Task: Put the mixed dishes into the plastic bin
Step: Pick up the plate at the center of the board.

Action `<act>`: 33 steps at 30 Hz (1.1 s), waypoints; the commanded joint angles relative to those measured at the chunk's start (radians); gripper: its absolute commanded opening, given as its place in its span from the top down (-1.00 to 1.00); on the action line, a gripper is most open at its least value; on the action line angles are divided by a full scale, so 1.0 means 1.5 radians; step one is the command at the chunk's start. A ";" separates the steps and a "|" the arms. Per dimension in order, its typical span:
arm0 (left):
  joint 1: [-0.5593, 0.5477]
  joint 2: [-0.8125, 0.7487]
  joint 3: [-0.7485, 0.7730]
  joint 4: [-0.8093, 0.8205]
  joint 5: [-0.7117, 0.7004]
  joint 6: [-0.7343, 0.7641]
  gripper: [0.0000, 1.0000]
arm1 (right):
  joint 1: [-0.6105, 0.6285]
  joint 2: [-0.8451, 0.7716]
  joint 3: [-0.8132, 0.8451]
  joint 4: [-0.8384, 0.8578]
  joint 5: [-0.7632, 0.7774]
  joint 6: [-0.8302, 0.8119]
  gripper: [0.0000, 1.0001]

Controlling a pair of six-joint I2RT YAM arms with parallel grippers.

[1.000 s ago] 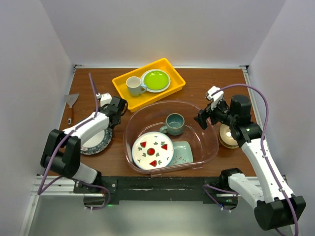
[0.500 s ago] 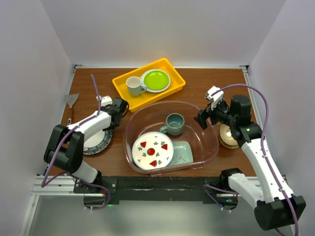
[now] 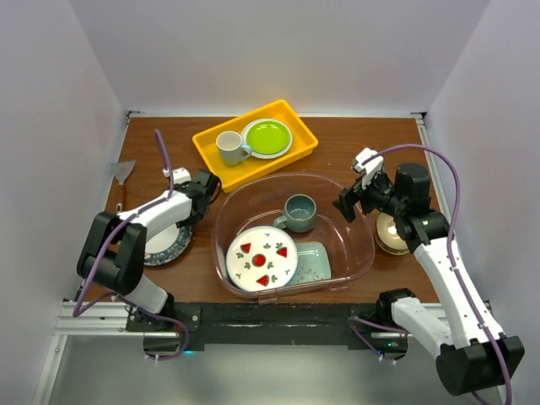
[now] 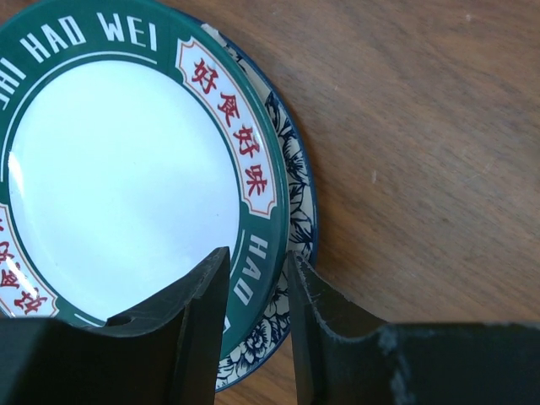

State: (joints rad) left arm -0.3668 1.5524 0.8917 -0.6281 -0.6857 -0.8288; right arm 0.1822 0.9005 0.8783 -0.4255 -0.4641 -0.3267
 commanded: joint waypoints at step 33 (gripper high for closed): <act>0.017 -0.103 0.026 0.003 -0.051 0.044 1.00 | -0.004 -0.018 0.000 0.016 -0.009 -0.009 -0.98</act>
State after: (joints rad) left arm -0.3534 1.4914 0.8833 -0.6544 -0.7330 -0.8051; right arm 0.1822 0.8906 0.8783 -0.4255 -0.4641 -0.3309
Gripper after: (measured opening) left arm 0.243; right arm 0.986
